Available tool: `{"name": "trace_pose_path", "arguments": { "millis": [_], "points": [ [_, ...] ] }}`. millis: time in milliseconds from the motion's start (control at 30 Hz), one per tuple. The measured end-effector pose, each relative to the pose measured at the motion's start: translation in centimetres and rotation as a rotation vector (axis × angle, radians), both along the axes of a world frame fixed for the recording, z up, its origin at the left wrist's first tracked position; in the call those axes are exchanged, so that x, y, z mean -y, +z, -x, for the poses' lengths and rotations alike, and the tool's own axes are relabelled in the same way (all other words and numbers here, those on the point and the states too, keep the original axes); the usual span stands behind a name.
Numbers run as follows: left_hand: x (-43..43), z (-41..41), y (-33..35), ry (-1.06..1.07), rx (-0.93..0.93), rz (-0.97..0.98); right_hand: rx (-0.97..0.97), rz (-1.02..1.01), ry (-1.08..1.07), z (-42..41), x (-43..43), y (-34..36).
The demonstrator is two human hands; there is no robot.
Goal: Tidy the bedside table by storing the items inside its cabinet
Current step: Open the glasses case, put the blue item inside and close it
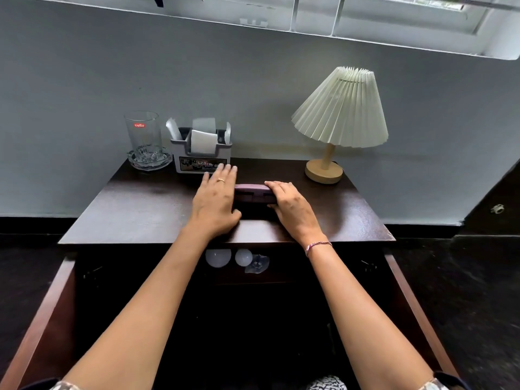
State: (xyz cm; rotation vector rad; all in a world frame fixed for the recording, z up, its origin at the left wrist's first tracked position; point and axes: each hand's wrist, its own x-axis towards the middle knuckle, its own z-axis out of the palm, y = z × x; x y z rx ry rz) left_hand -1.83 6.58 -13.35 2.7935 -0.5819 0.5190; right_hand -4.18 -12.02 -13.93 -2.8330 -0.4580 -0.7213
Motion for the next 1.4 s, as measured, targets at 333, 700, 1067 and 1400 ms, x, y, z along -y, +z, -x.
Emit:
{"name": "trace_pose_path", "arguments": {
  "millis": [333, 700, 1067, 1400],
  "points": [
    [3.2, 0.6, -0.8, 0.028, 0.122, -0.158, -0.022, 0.031, 0.003, 0.0, -0.1, 0.0],
    [3.9, 0.7, -1.2, 0.054, 0.137, -0.076, 0.0, 0.017, -0.025, -0.2, 0.2, -0.3],
    [4.0, 0.7, -1.5, 0.064, 0.155, -0.034, 0.028, -0.004, -0.033, -0.3, 0.2, -0.6],
    [3.8, 1.3, -1.4, 0.072, 0.139, -0.03, -0.012, -0.033, -0.03, -0.4, 0.2, -0.6]
  ]
}}
